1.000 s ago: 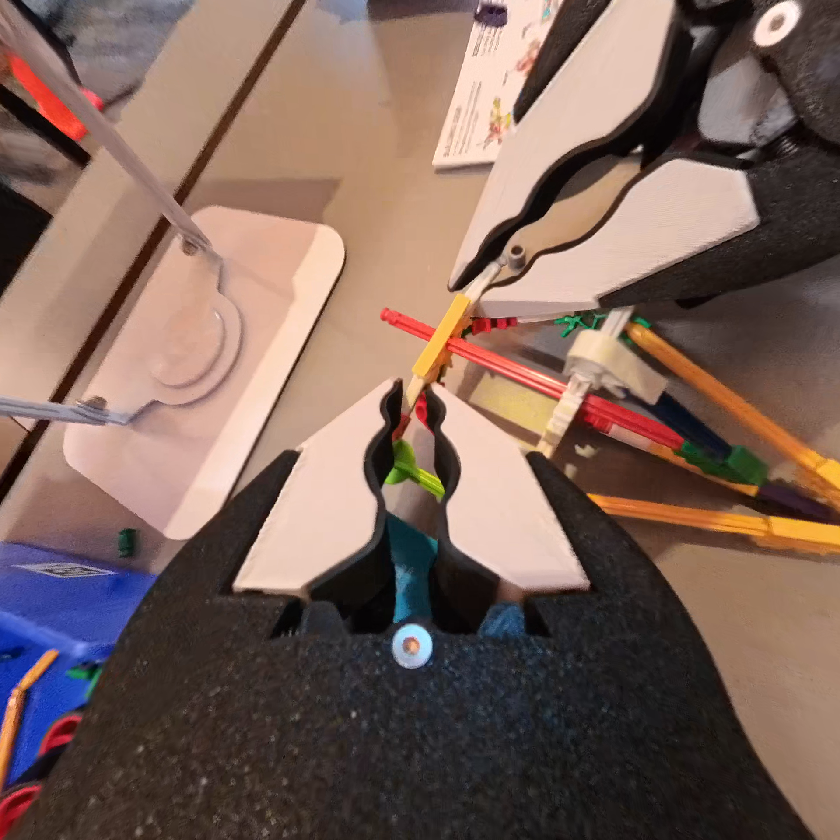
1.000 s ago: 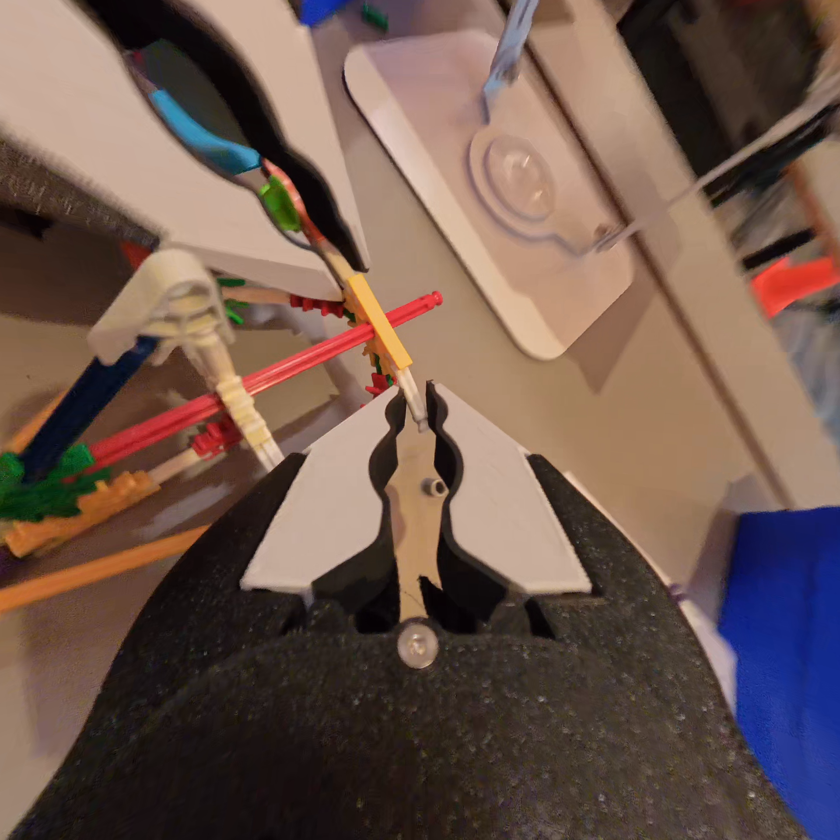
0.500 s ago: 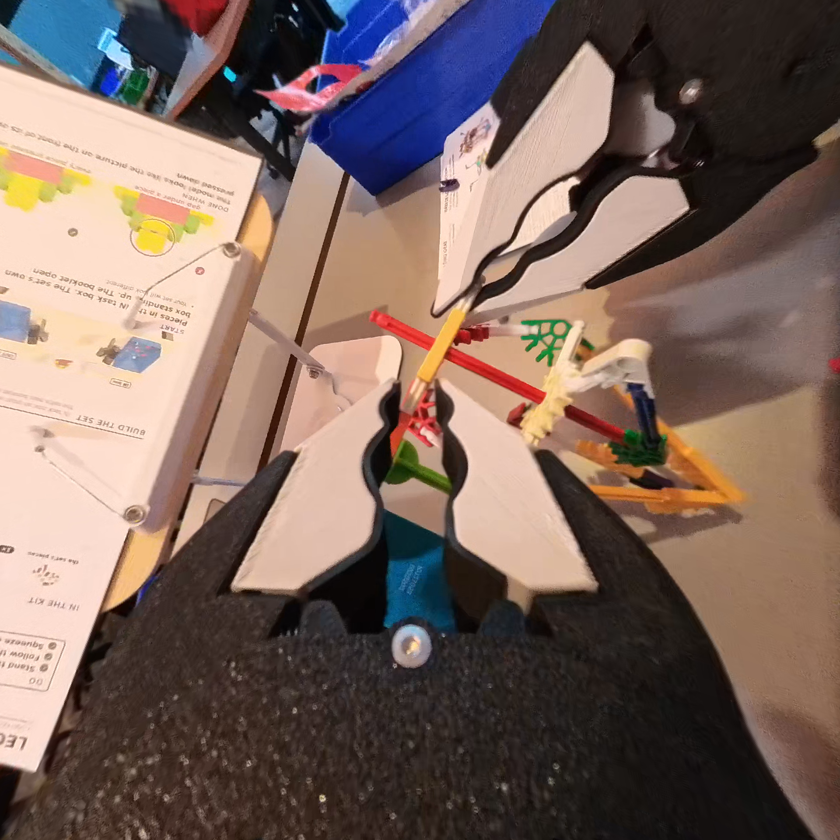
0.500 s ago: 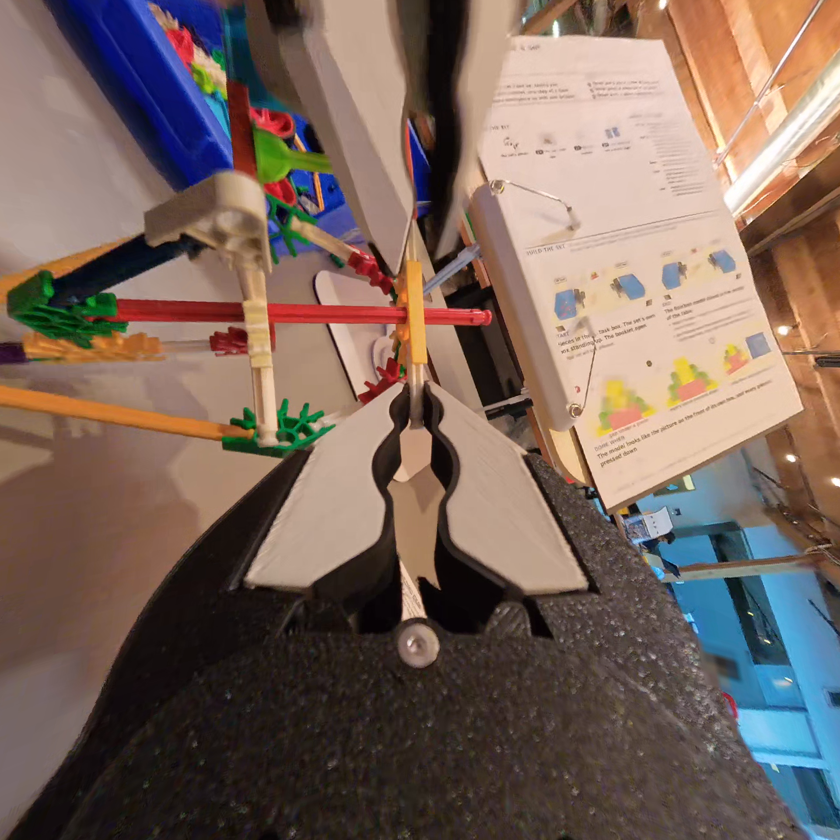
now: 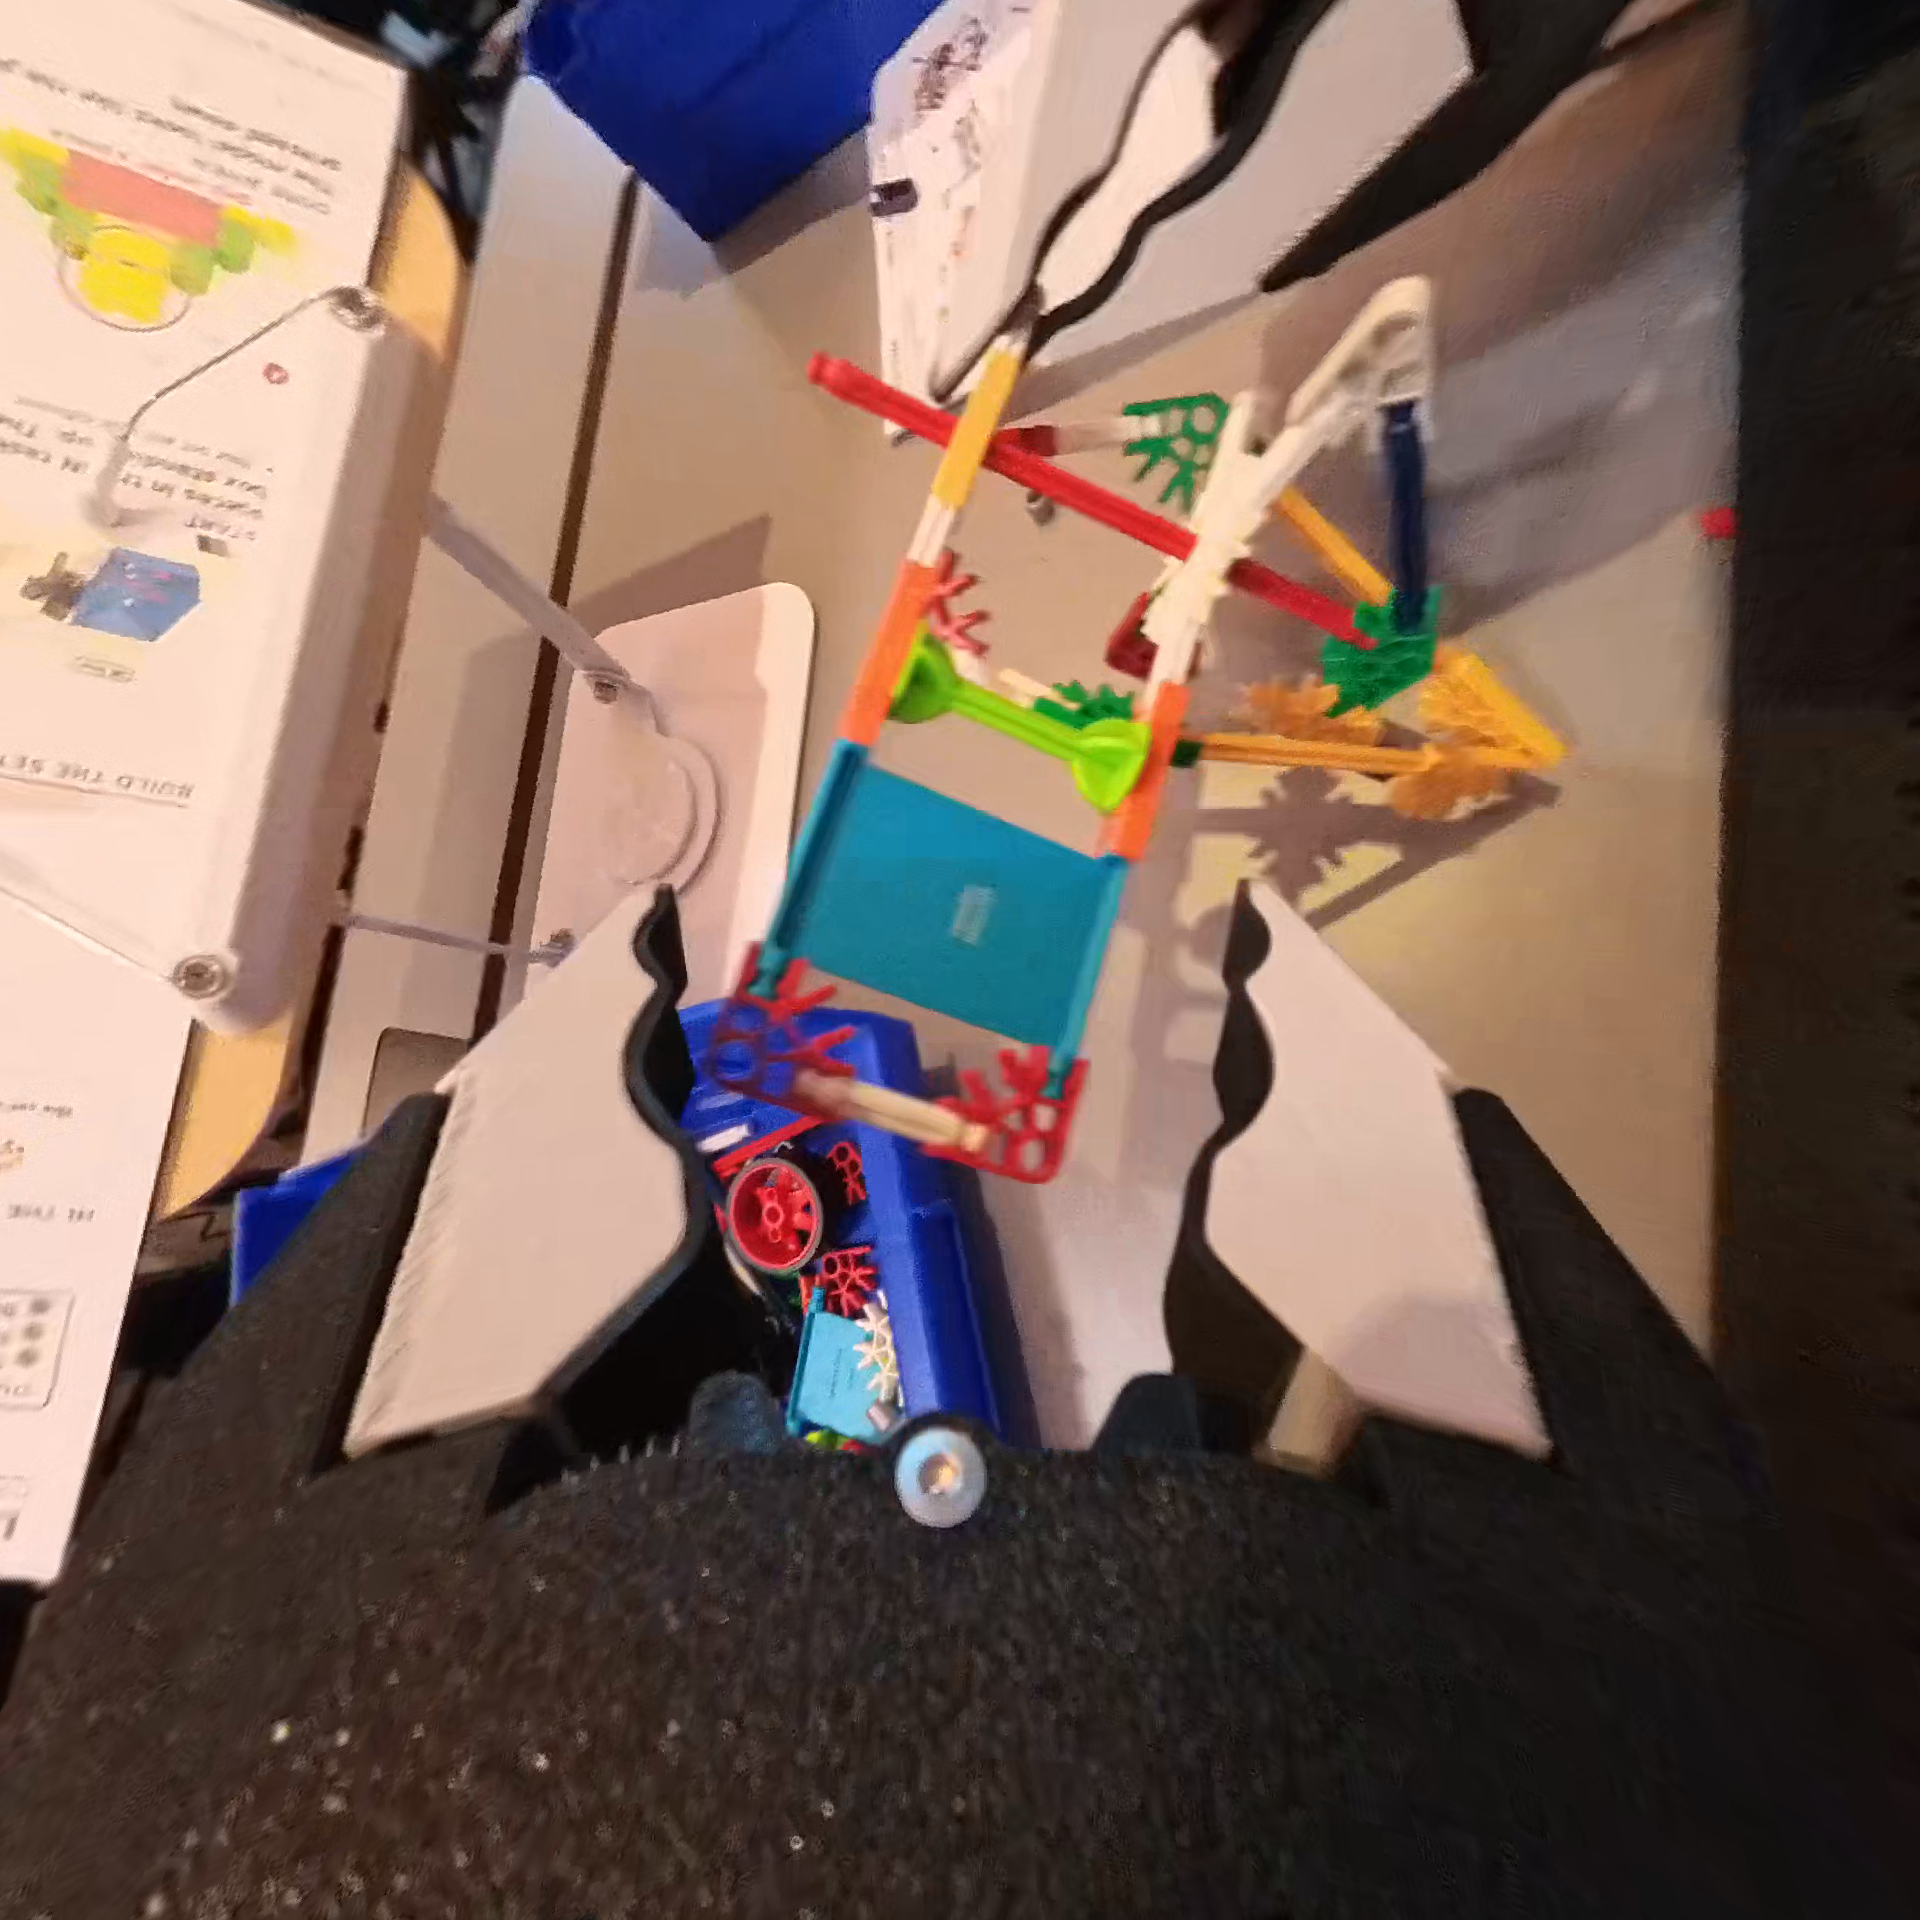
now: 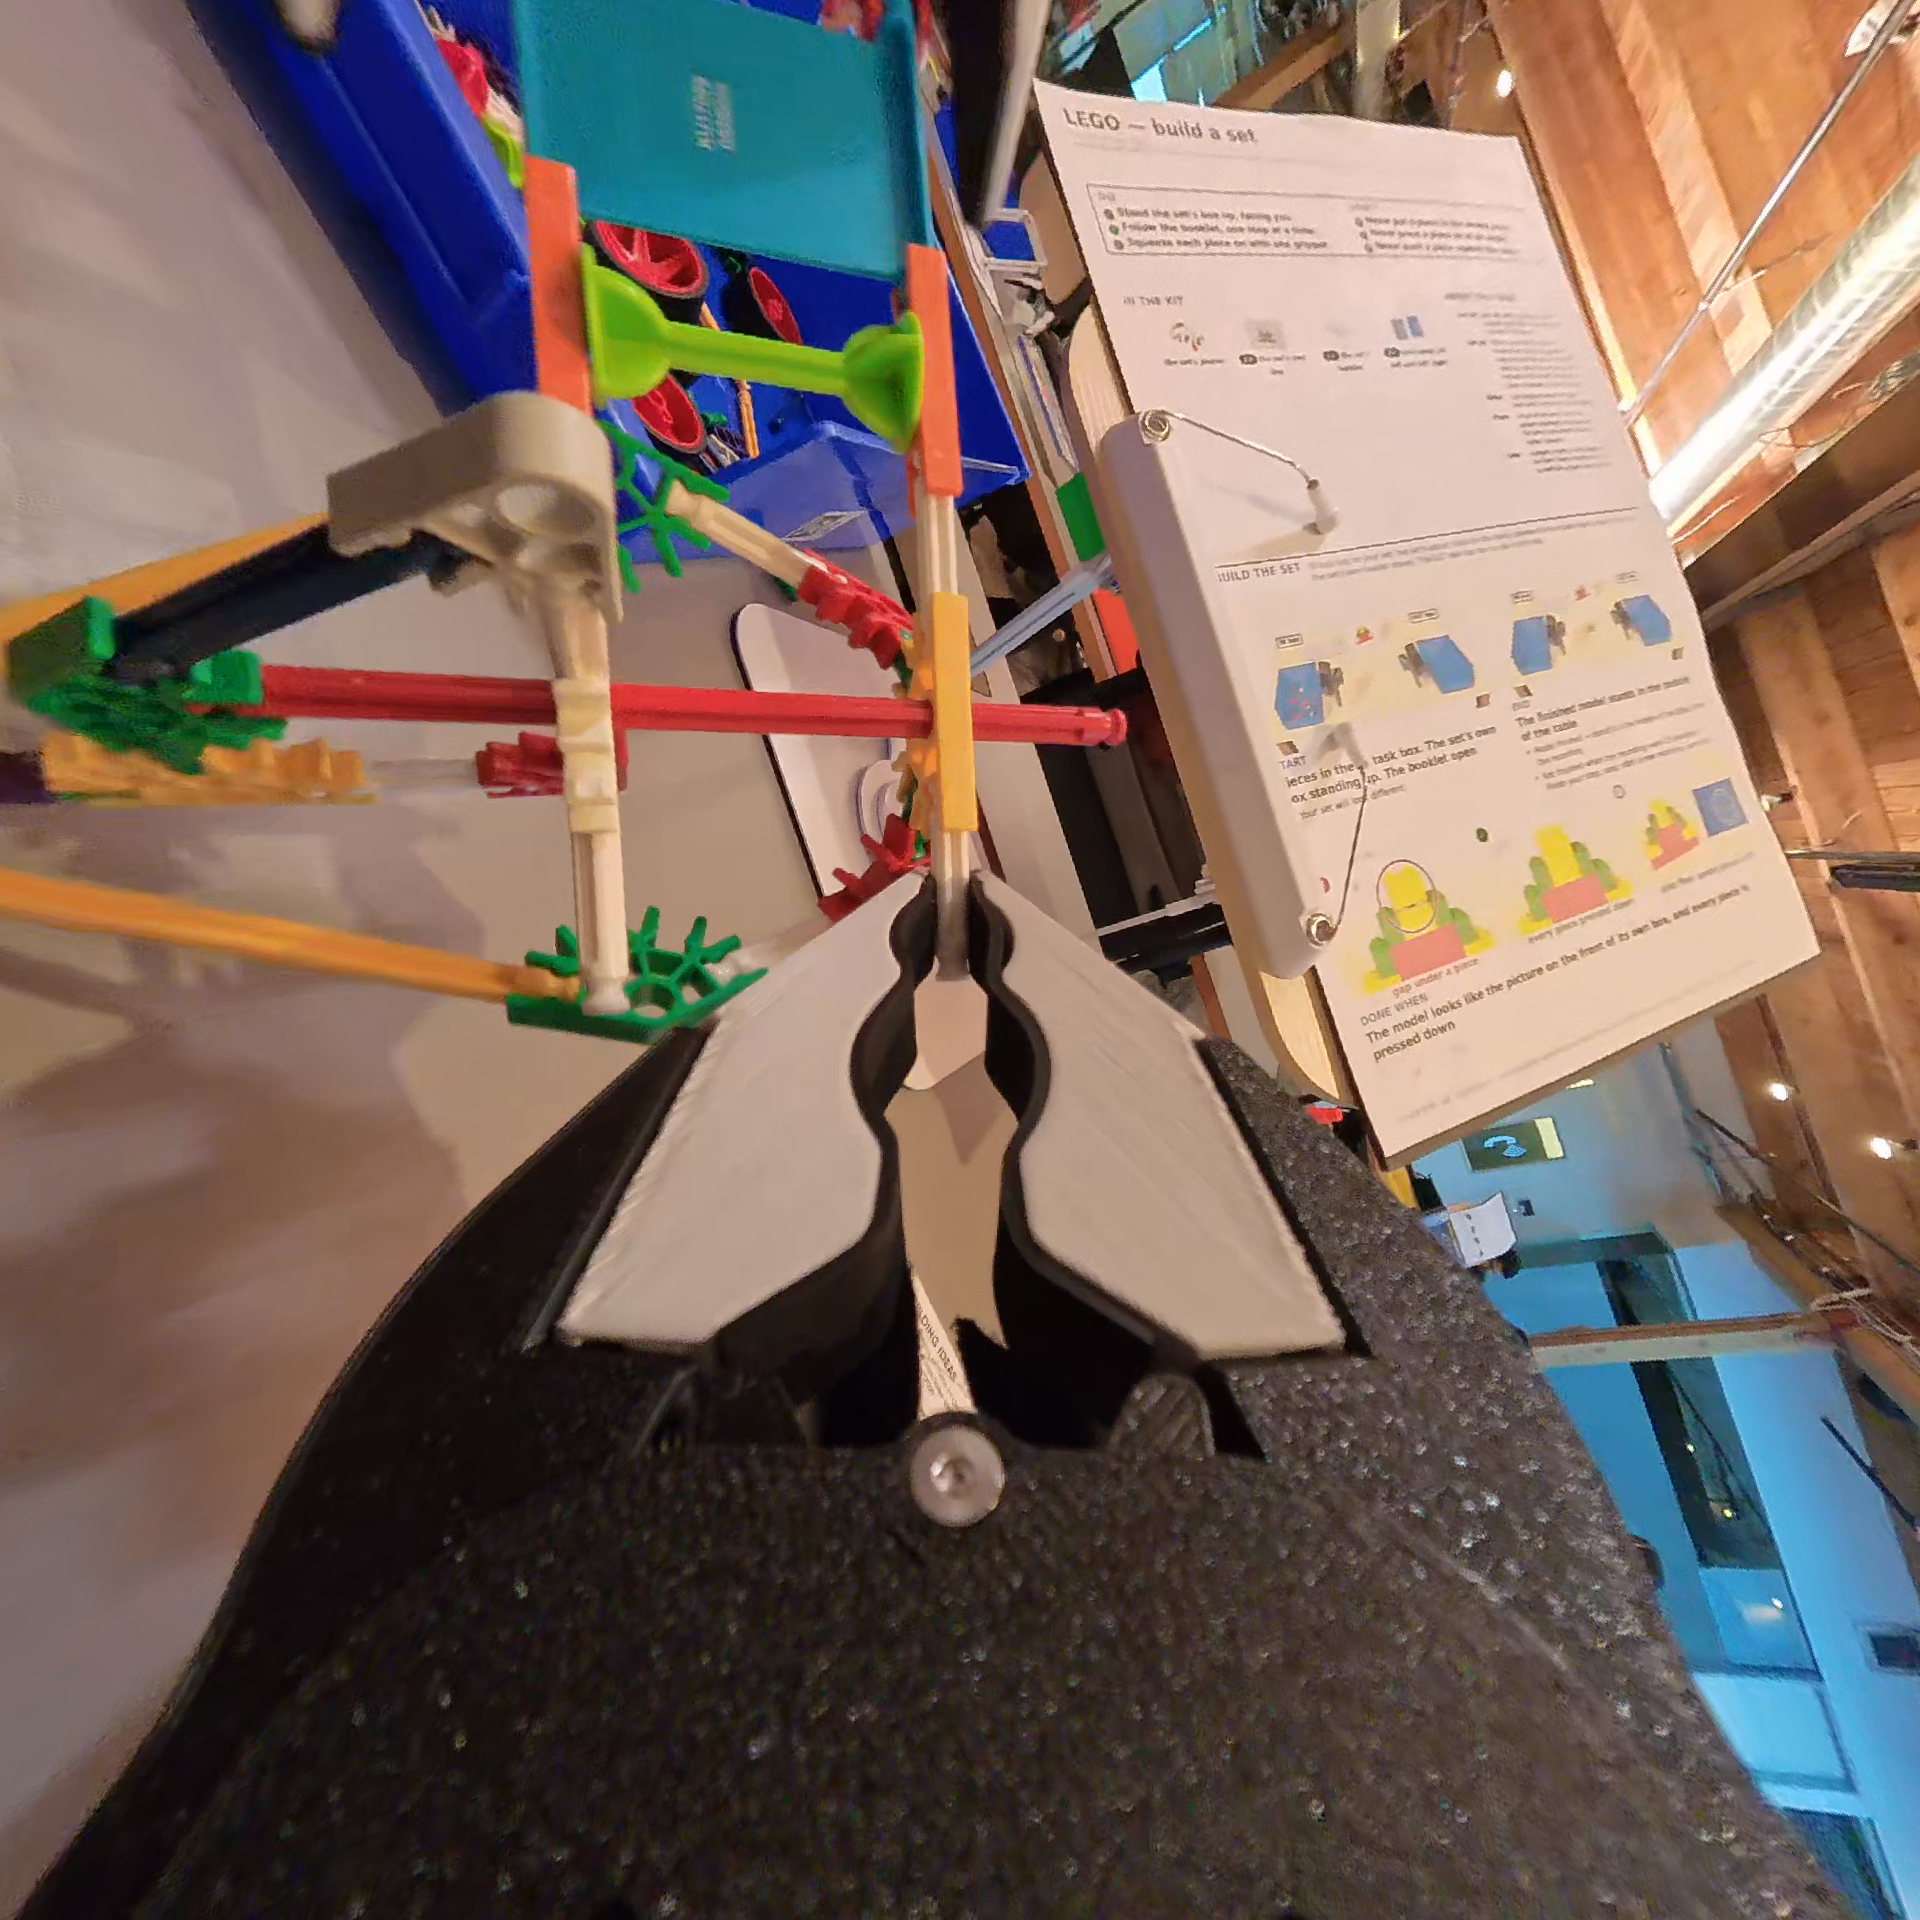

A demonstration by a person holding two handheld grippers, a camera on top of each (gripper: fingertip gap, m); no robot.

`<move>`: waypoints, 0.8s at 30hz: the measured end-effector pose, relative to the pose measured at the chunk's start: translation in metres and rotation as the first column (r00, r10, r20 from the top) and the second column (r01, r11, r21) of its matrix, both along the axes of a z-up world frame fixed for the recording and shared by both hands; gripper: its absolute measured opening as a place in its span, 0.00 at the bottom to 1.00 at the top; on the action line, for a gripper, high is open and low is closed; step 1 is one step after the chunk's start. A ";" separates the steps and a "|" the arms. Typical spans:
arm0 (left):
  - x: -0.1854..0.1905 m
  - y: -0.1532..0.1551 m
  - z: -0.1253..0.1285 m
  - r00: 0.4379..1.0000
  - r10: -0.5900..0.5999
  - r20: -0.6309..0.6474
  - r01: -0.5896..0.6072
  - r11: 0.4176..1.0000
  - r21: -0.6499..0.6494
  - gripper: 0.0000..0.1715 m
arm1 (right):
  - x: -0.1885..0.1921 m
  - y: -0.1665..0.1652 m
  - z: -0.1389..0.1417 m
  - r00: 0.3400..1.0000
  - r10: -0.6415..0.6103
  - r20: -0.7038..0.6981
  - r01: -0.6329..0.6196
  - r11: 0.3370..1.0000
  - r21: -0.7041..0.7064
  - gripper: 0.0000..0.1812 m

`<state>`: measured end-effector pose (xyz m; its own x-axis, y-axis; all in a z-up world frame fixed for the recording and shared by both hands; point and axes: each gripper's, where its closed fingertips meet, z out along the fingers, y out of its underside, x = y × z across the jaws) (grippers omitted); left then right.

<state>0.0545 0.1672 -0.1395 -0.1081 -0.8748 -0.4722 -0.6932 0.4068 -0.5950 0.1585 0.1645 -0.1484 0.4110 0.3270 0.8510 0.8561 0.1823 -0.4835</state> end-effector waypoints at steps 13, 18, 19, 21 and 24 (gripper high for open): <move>0.052 0.013 -0.046 0.996 0.065 -0.068 -0.055 0.990 0.131 0.38 | 0.036 0.016 -0.009 0.975 -0.175 -0.139 0.158 0.979 -0.126 0.02; 0.060 0.016 -0.041 0.986 0.162 -0.045 -0.152 0.973 0.175 0.38 | 0.046 0.023 -0.005 0.941 -0.270 -0.205 0.244 0.959 -0.144 0.01; 0.063 0.016 -0.041 0.982 0.183 -0.039 -0.174 0.968 0.180 0.38 | 0.049 0.025 -0.004 0.932 -0.293 -0.212 0.266 0.953 -0.145 0.02; 0.065 0.020 -0.041 0.975 0.219 -0.048 -0.204 0.955 0.217 0.38 | 0.053 0.028 -0.006 0.917 -0.322 -0.237 0.286 0.942 -0.173 0.02; 0.067 0.022 -0.038 0.960 0.275 -0.053 -0.248 0.924 0.291 0.37 | 0.057 0.029 -0.004 0.902 -0.358 -0.242 0.322 0.931 -0.174 0.02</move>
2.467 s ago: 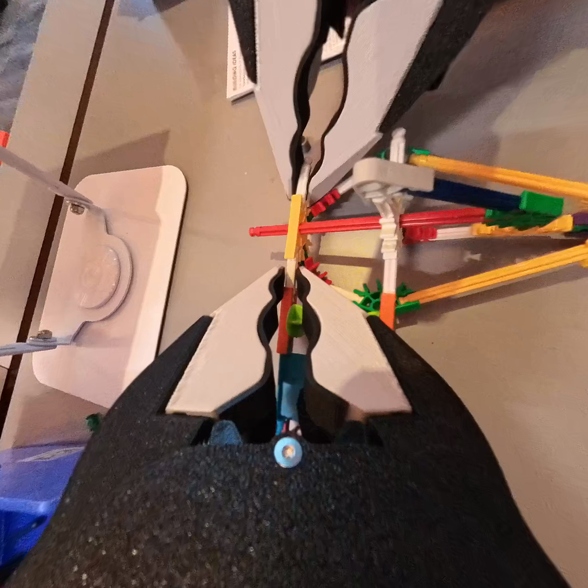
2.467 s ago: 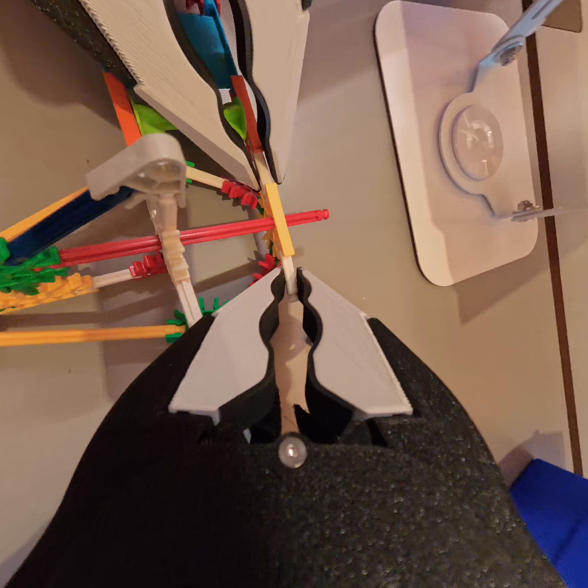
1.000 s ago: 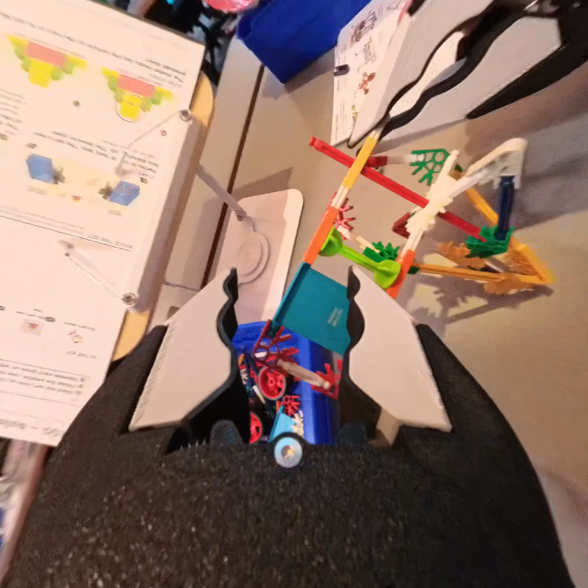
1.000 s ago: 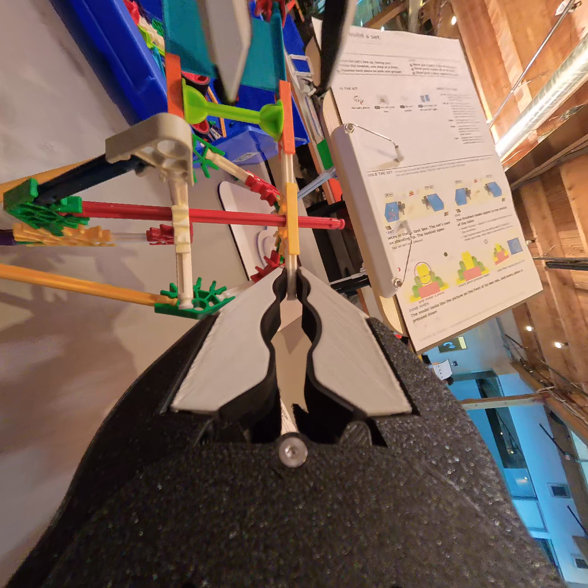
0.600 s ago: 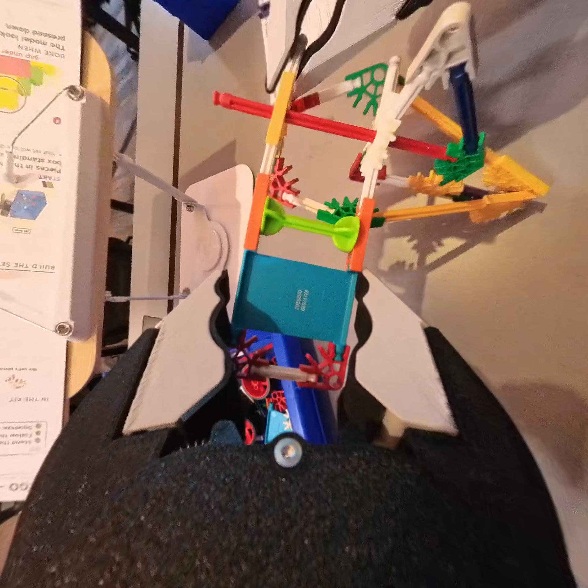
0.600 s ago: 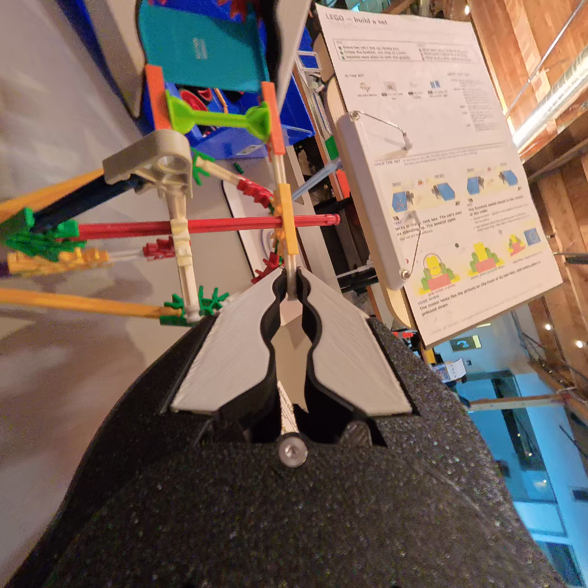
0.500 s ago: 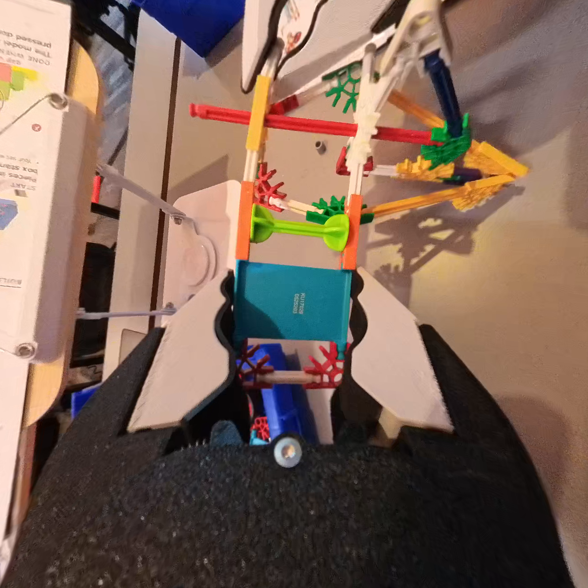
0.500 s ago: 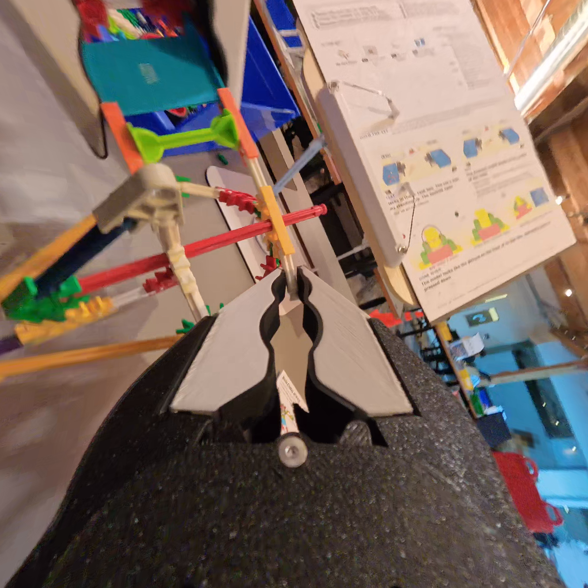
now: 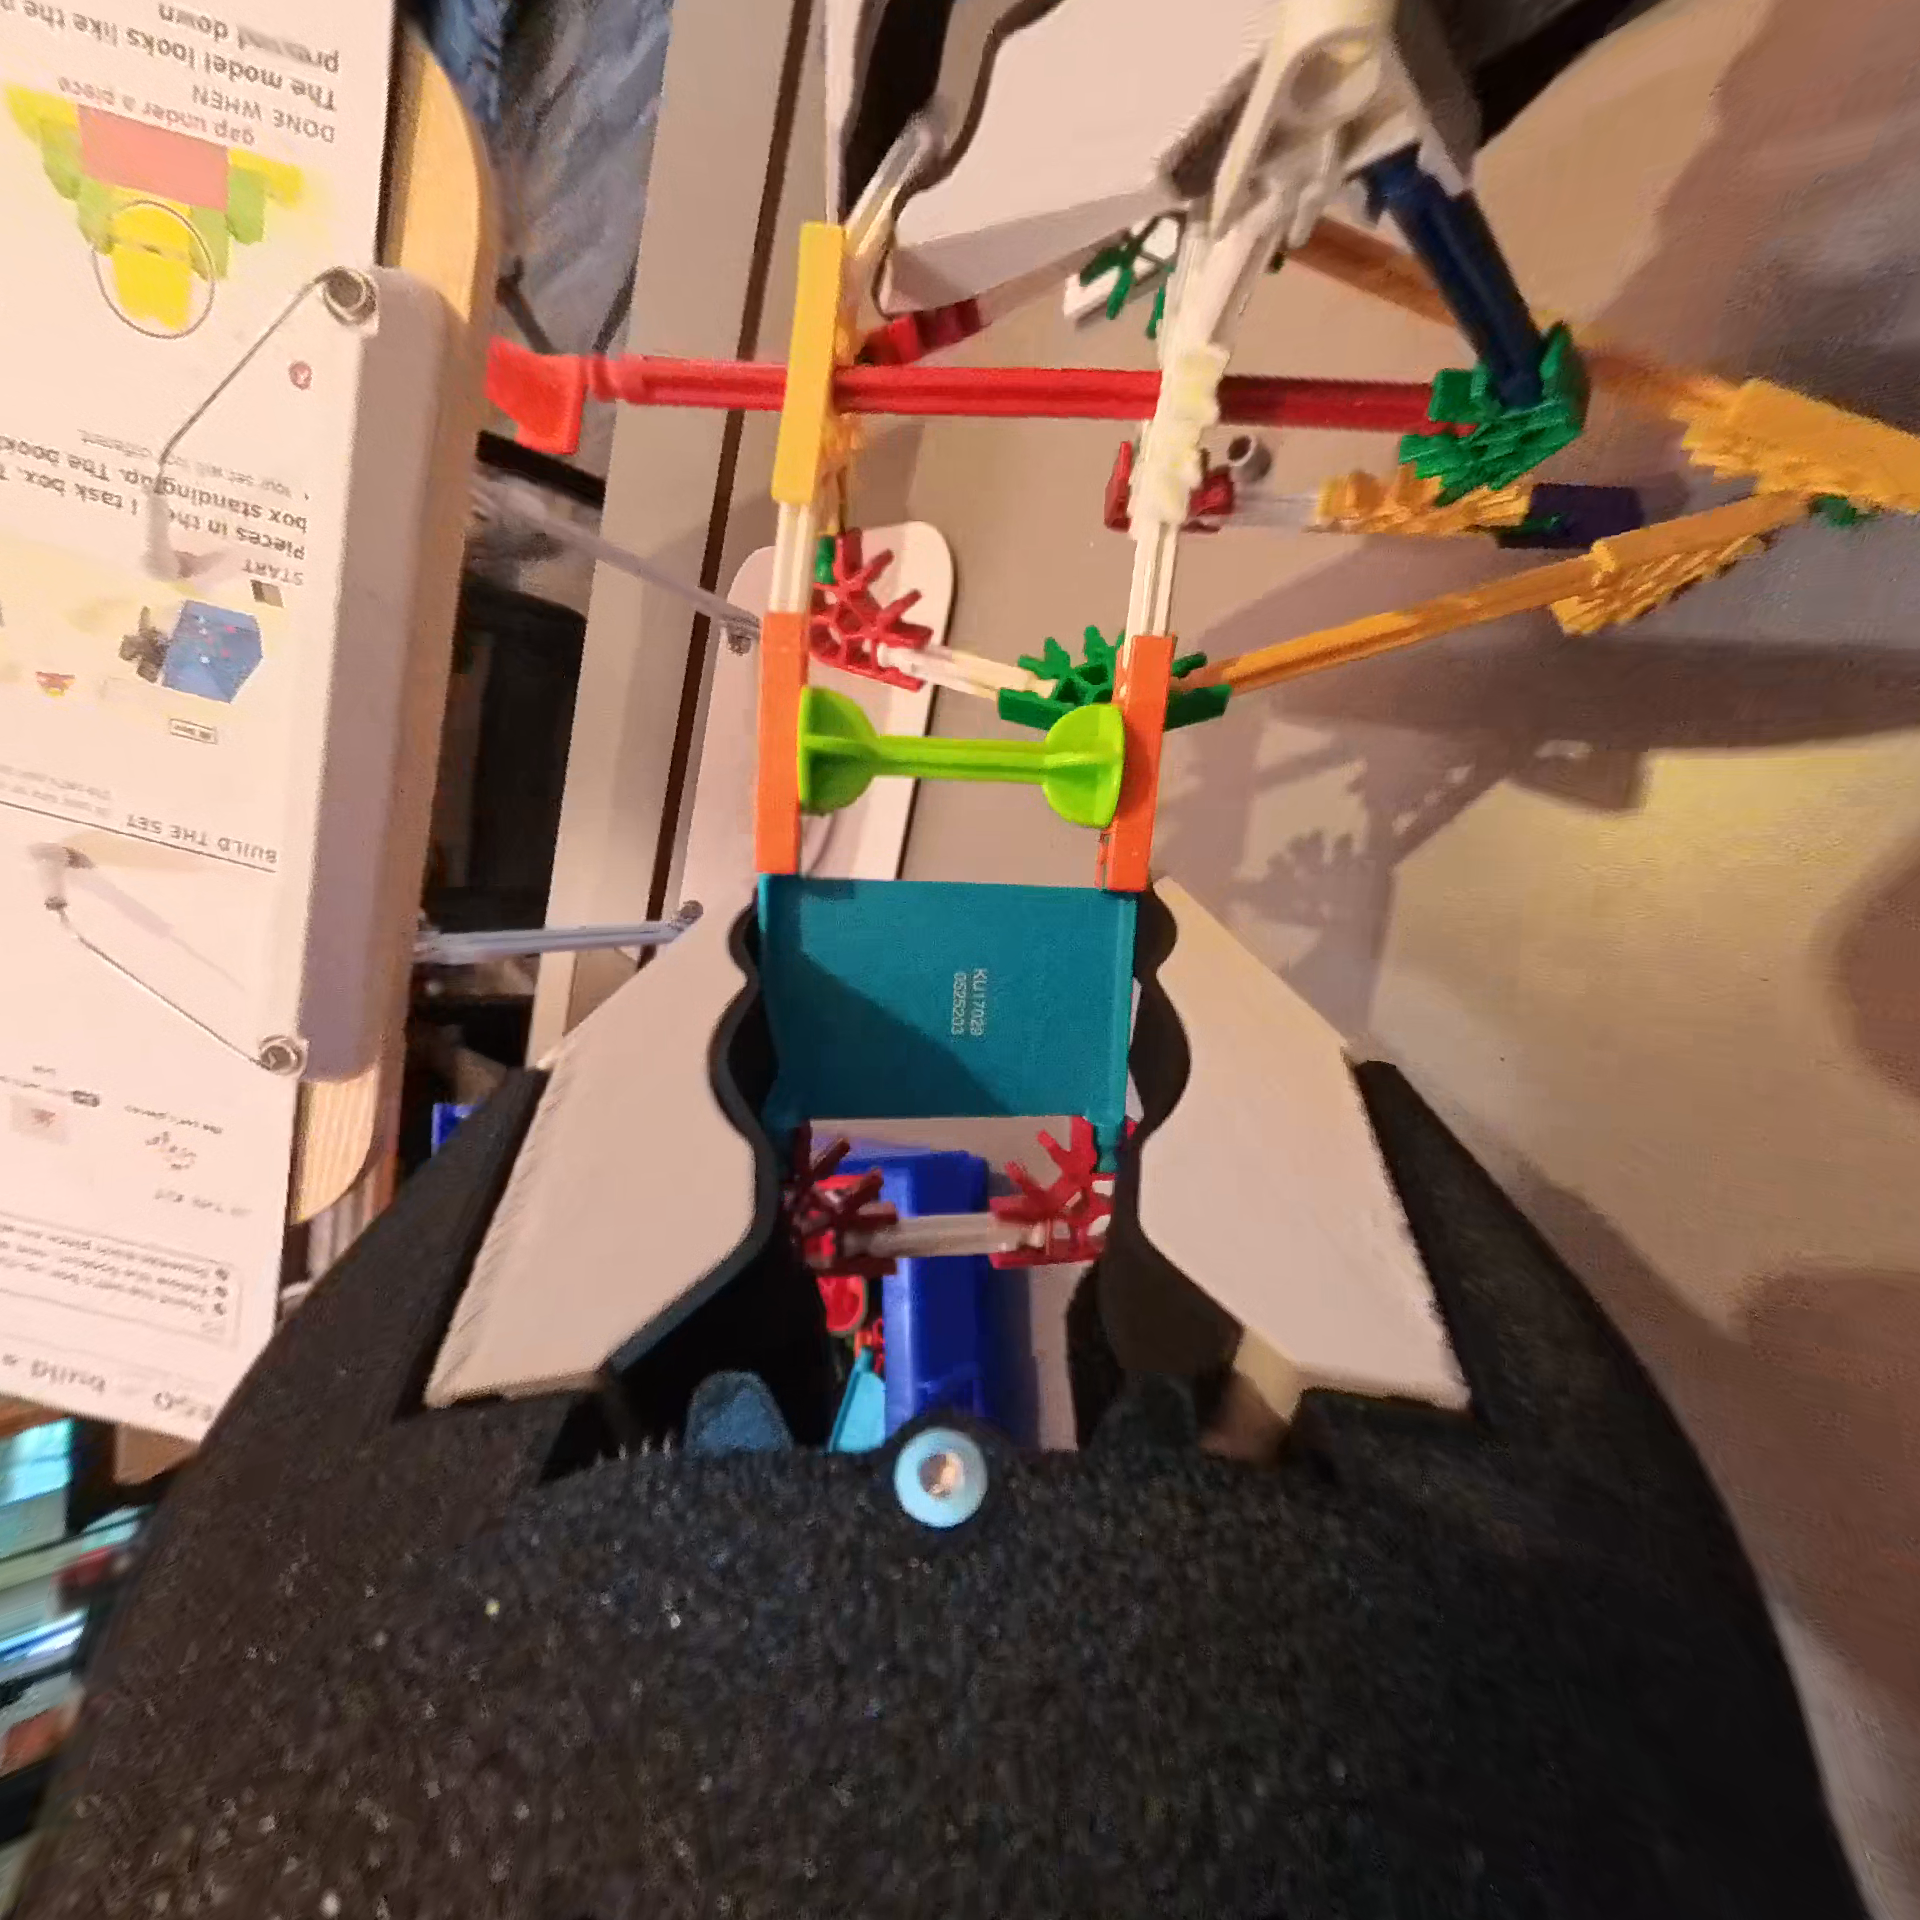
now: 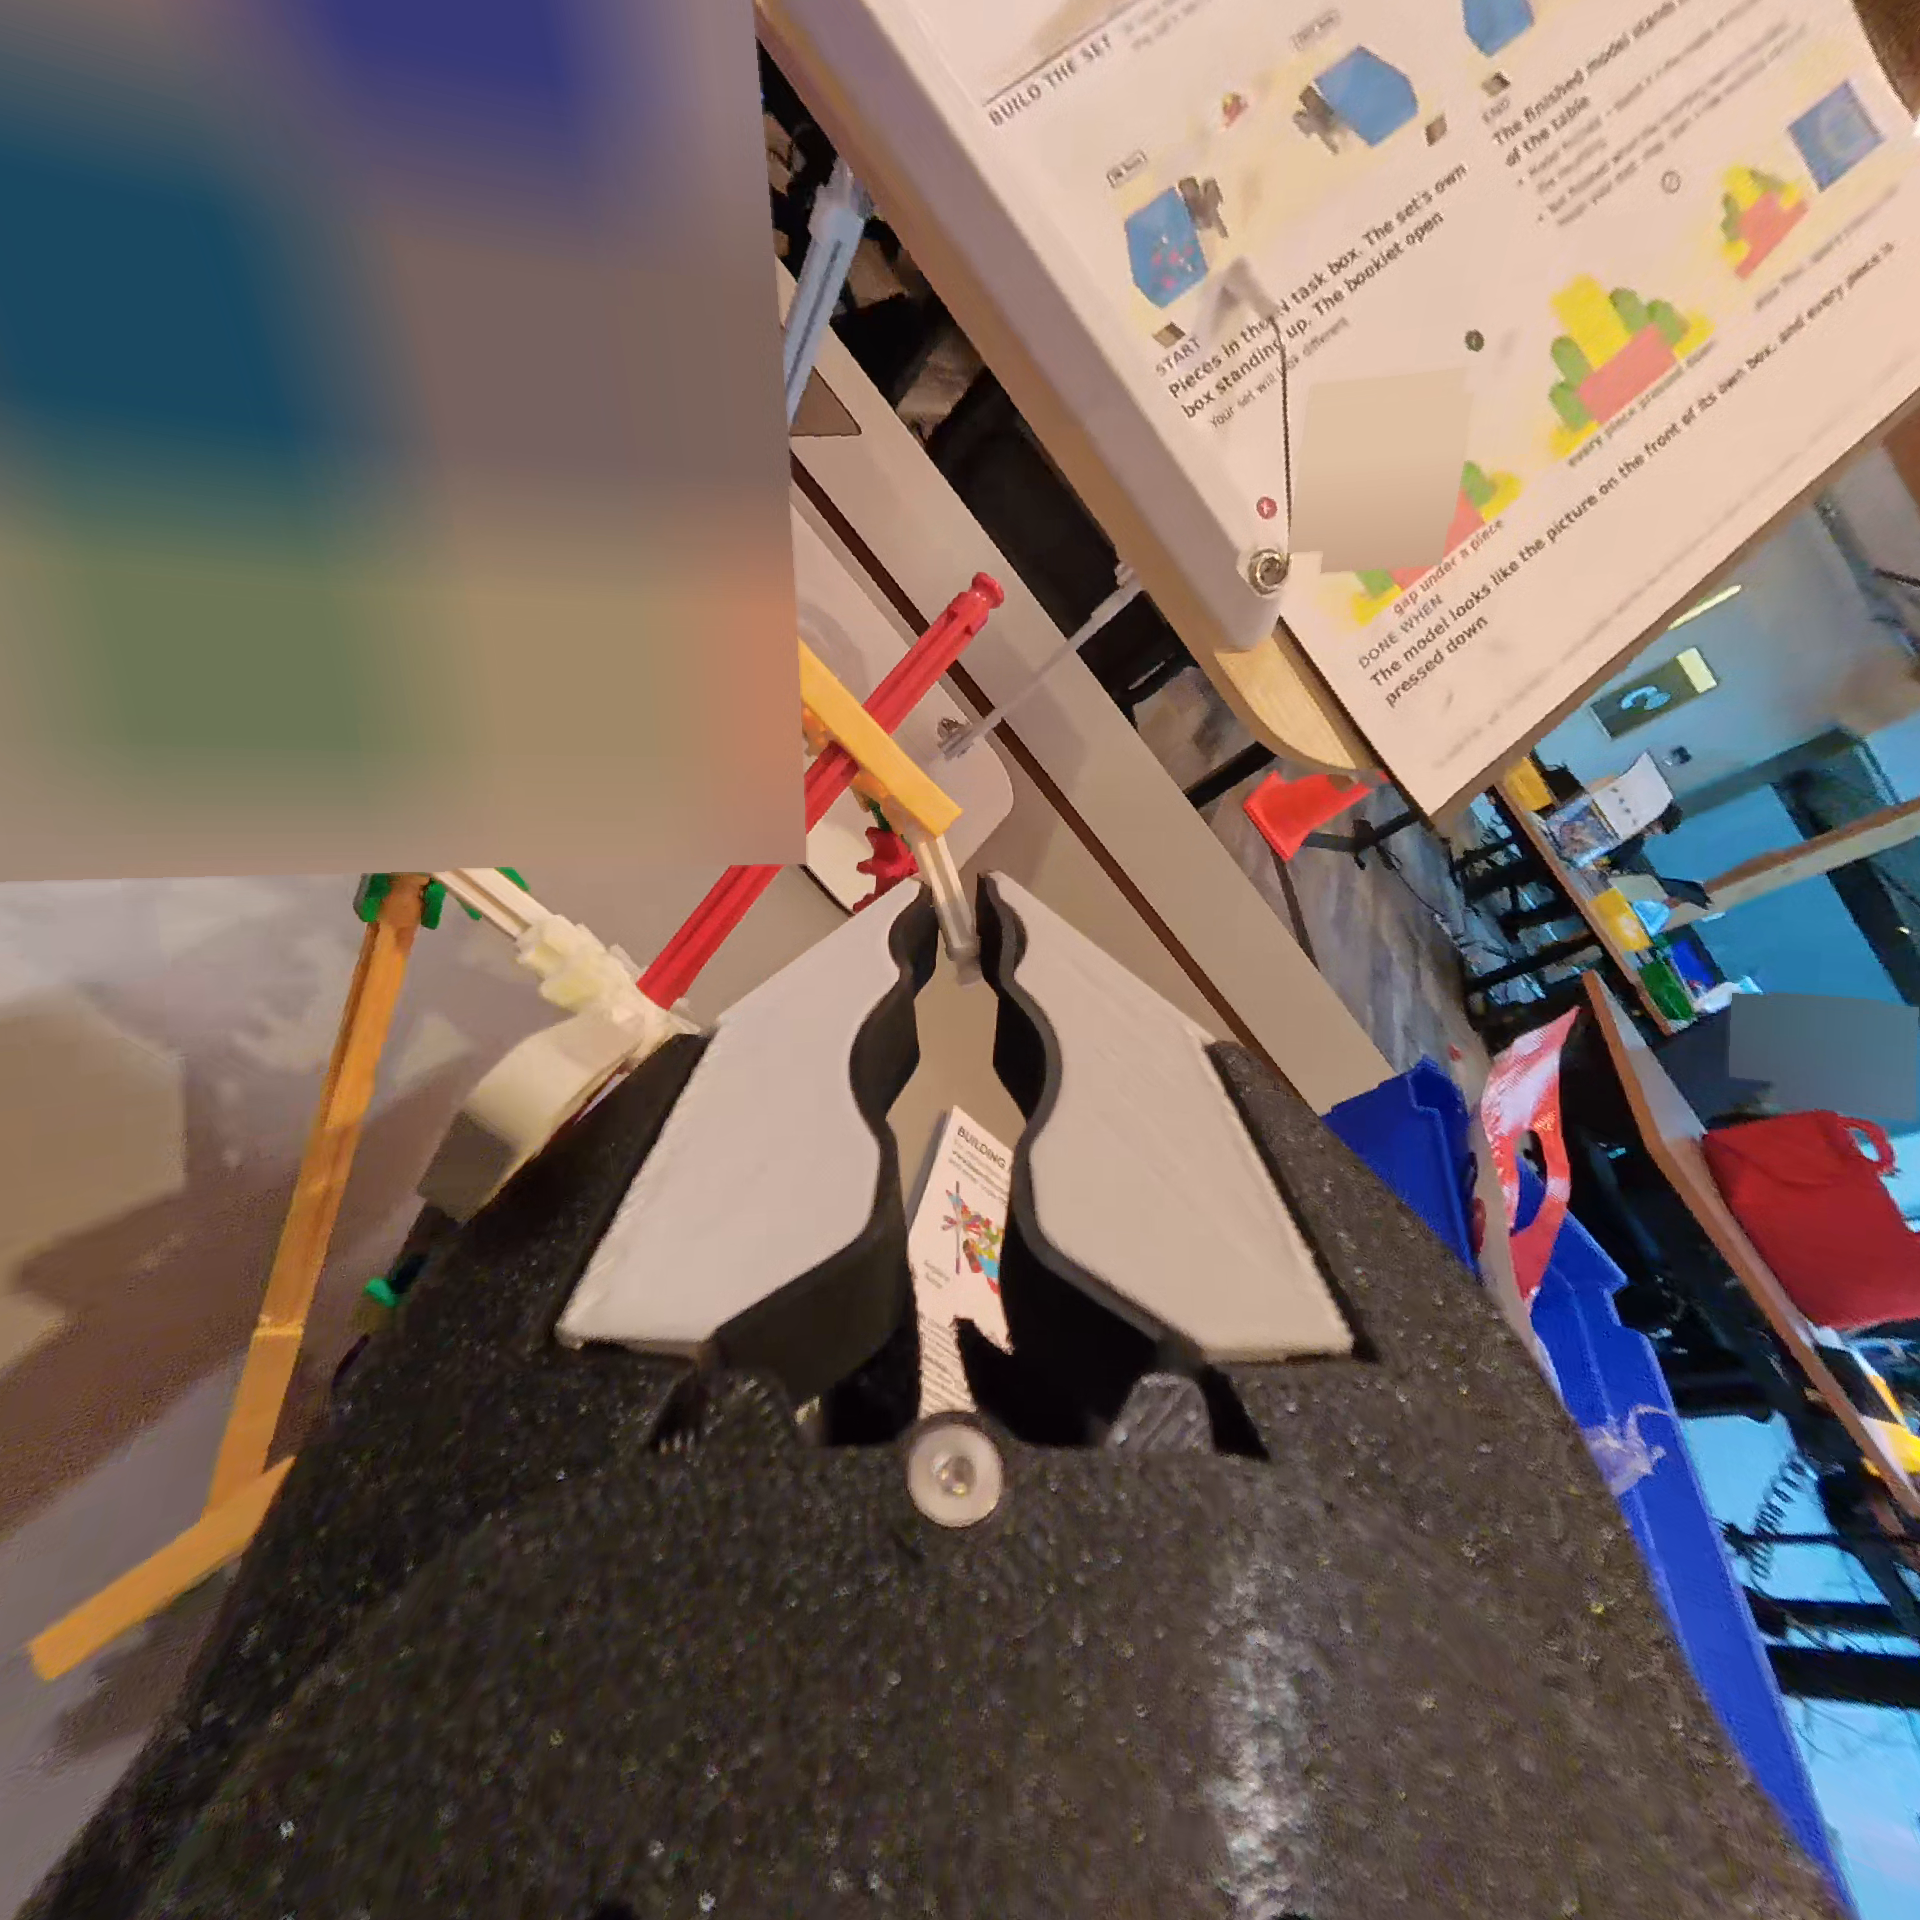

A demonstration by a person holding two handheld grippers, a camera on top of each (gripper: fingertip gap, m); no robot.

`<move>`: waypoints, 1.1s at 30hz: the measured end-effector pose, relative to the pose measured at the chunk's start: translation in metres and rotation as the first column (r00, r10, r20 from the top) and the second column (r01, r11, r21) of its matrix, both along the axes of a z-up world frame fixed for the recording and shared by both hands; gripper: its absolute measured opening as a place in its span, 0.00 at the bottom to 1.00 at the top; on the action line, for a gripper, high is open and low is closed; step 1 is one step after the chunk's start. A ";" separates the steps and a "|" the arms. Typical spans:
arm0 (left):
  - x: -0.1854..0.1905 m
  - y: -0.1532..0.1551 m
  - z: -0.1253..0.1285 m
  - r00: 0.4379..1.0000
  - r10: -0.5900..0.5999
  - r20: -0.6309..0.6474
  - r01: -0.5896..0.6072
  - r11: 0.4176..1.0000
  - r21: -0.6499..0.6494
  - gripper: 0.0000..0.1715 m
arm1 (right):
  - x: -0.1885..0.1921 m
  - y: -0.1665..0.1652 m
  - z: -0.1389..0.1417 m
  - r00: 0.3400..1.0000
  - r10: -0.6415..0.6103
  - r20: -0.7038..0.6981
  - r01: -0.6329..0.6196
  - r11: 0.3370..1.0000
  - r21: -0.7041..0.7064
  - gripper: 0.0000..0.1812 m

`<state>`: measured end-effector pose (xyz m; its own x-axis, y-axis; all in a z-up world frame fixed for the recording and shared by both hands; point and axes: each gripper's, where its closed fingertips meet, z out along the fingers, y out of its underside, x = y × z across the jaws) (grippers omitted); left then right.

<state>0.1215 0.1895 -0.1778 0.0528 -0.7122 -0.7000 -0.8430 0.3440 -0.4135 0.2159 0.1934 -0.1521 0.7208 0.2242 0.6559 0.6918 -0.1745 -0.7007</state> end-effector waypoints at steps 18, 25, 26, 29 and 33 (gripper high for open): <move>0.020 0.009 0.045 0.997 0.036 0.069 -0.064 0.884 0.463 0.37 | 0.017 -0.001 0.036 0.915 -0.071 -0.397 0.098 0.994 0.048 0.02; 0.021 0.010 0.035 0.997 0.022 0.070 -0.053 0.872 0.487 0.37 | 0.011 0.001 0.032 0.773 -0.047 -0.633 0.060 0.998 0.000 0.00; 0.020 0.012 0.035 0.998 0.031 0.059 -0.056 0.865 0.499 0.37 | 0.011 0.001 0.031 0.800 -0.053 -0.598 0.074 0.997 0.011 0.00; 0.016 0.010 0.039 0.997 0.018 0.073 -0.050 0.882 0.468 0.38 | 0.006 -0.002 0.034 0.786 0.009 -0.618 0.005 1.000 0.021 0.01; 0.009 0.009 0.044 0.998 -0.007 0.064 -0.023 0.892 0.452 0.38 | 0.008 -0.009 0.038 0.779 0.067 -0.624 -0.077 0.997 0.011 0.01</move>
